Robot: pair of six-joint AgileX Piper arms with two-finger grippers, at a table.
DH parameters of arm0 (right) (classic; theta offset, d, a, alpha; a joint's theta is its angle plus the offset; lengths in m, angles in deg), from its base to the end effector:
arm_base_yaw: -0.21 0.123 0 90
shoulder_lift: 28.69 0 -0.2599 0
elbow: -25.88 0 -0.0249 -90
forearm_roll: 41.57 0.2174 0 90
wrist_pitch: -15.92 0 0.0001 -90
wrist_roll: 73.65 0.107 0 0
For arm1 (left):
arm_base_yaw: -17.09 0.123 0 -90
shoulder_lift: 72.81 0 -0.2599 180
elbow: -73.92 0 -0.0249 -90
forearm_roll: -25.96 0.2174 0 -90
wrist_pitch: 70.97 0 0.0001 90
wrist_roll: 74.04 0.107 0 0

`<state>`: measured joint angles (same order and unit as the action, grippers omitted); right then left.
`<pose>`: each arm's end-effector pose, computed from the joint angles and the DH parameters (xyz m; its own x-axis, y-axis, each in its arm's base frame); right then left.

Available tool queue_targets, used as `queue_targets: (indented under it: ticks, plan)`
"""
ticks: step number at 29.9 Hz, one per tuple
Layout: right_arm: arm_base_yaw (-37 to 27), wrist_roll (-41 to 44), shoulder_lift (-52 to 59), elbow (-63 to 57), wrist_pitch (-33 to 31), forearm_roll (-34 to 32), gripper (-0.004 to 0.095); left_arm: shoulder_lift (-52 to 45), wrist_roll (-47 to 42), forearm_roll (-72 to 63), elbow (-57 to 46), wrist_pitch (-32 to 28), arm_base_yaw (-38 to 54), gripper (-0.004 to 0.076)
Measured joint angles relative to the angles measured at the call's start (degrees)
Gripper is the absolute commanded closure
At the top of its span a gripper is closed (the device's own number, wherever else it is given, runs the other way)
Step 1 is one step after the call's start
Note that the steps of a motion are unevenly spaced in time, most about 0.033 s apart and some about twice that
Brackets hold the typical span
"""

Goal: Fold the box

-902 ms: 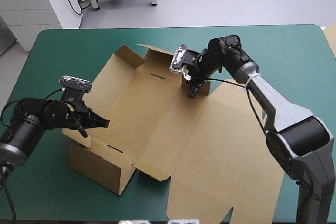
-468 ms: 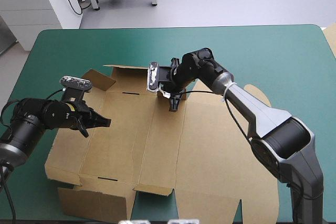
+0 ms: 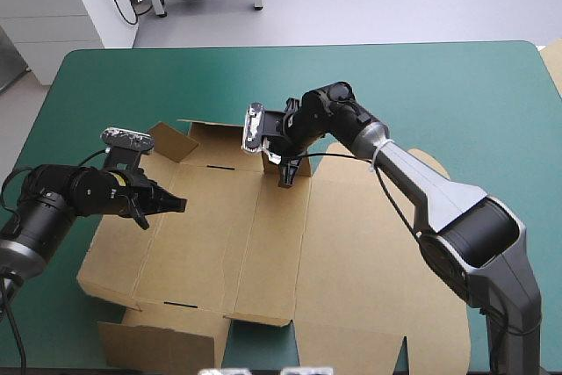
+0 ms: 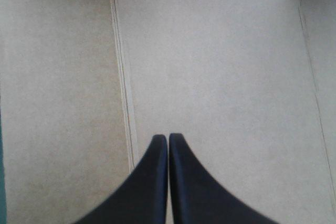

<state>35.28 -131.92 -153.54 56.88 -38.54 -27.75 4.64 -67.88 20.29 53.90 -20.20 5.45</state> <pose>0.3346 0.2603 0.2580 0.0557 -0.8808 -0.4702 -0.9459 0.1042 -0.3072 0.2125 -0.0521 0.2825 -0.8199 0.2145 -0.5308 0.2778 0.9598 -0.0412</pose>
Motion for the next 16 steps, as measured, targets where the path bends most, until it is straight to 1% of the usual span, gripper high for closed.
queue_targets:
  ticks: [5, 11, 13, 16]
  plan:
    - [0.0, 1.7, 2.3, 0.0, -0.9, -4.1, 0.0564, 0.0, 0.0, 0.0, 0.0, 0.0, 0.0, 0.0731]
    - [-0.1, 5.1, 8.3, 0.0, -4.9, -10.3, 0.0576, 0.0, 0.0, 0.0, 0.0, 0.0, 0.0, 0.0731]
    - [-0.4, 8.4, 10.6, 0.0, -5.4, -12.5, 0.0622, 0.0, 0.0, 0.1, 0.0, 0.0, 0.0, 0.0731]
    - [-2.1, 14.4, 13.4, 0.0, -7.0, -16.9, 0.0742, 0.0, 0.0, 0.3, 0.0, 0.0, 0.0, 0.0731]
